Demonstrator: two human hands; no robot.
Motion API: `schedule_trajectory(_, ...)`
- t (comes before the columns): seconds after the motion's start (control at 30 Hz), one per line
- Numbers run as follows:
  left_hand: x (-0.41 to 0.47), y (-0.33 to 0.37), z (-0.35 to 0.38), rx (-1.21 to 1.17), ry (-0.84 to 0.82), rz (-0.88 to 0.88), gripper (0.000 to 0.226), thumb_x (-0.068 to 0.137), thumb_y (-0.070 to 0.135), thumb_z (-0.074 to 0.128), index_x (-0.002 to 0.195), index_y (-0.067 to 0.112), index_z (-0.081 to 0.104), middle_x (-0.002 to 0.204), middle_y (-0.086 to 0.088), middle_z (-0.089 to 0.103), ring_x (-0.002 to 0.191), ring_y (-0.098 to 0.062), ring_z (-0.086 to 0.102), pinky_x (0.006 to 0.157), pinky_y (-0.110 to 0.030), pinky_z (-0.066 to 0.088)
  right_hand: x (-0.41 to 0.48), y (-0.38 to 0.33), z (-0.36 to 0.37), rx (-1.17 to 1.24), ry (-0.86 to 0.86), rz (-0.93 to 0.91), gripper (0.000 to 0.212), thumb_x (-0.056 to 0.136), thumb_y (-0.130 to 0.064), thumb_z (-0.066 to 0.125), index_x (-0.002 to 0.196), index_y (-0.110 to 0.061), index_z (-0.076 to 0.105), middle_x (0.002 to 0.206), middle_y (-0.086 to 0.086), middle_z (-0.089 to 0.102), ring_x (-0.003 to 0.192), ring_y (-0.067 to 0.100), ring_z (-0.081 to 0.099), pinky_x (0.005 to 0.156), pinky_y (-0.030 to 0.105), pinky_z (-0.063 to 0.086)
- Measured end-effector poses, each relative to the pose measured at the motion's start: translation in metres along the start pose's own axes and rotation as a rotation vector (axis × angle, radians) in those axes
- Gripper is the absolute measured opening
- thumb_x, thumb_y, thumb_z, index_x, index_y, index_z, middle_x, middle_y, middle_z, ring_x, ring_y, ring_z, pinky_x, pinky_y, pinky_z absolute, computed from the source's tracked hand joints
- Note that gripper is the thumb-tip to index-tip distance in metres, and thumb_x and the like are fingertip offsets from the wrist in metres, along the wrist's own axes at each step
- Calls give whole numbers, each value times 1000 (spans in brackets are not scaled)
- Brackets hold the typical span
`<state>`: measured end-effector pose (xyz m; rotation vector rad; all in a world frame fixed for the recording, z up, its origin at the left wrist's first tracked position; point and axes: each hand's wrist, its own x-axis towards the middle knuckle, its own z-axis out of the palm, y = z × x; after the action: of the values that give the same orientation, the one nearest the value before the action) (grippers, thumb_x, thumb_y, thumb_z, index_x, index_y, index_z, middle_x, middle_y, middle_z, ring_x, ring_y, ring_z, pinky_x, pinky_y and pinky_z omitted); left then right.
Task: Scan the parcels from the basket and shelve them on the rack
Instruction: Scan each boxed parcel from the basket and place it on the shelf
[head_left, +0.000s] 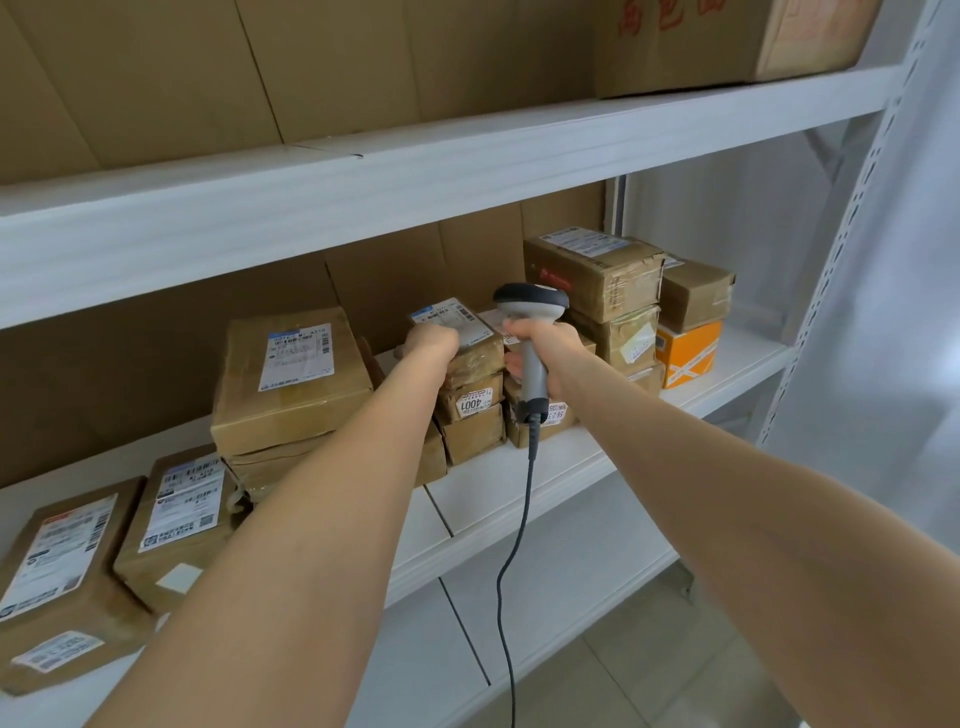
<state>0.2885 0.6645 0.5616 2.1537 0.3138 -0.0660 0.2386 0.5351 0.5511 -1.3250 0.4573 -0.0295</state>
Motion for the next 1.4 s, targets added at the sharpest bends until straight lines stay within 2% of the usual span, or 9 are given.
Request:
schedule_trajectory(0.17,-14,16,-3,161,145,95,47,92,25,51,136,10,40,138,-15,40,123,-30,44,98,-36,46,-16,-3,-17,104,28,-17,39,86,-14,71,120,-8,52,105,14,64,91,26,69,77,37,59)
schedule_trajectory(0.33,-36,37,17,228,143,280,49,94,28,51,139,12,38,142,-15,39,127,-30,43,90,-35,43,-37,0,-46,237,61,-31,13,87,-9,68,92,-6,57,89,13,69,67,20,65,63,30,55)
schedule_trajectory(0.57,-88,60,90,237,-19,450,46,95,27,52,138,14,43,139,-15,40,125,-33,44,98,-40,42,-77,16,-120,360,203,-52,25,89,-8,64,112,-4,56,78,11,66,62,16,61,61,28,51)
schedule_trajectory(0.73,-140,73,166,301,-144,582,40,91,23,52,130,12,52,135,-14,50,122,-33,48,99,-40,43,-110,42,-192,499,402,-131,12,88,4,57,100,0,56,77,16,59,45,15,54,50,25,43)
schedule_trajectory(0.83,-180,78,215,340,-273,631,47,90,25,55,135,11,48,139,-16,47,125,-34,47,102,-39,42,-130,62,-246,554,523,-107,17,88,2,59,105,-1,57,76,14,60,52,17,51,54,28,42)
schedule_trajectory(0.93,-220,79,264,397,-406,669,47,89,27,54,133,10,49,135,-18,49,121,-35,50,95,-38,45,-151,82,-303,614,601,-46,3,90,-3,59,91,-6,59,78,9,64,59,16,53,59,27,45)
schedule_trajectory(1.0,-249,77,299,450,-491,688,49,88,26,53,133,6,49,135,-21,49,123,-35,49,96,-41,45,-165,97,-342,670,653,-36,8,91,-3,56,85,-8,58,77,8,64,59,15,53,60,26,44)
schedule_trajectory(1.2,-340,63,400,543,-701,680,54,92,24,50,142,7,38,152,-19,24,135,-34,34,109,-40,34,-204,144,-454,802,798,11,6,89,-1,58,88,-7,58,72,7,62,60,14,55,63,25,46)
schedule_trajectory(1.4,-407,41,486,603,-829,659,49,92,20,52,139,8,41,146,-17,31,128,-34,41,108,-40,36,-225,195,-552,912,861,62,6,89,-2,60,85,-6,58,70,6,62,58,13,57,61,24,51)
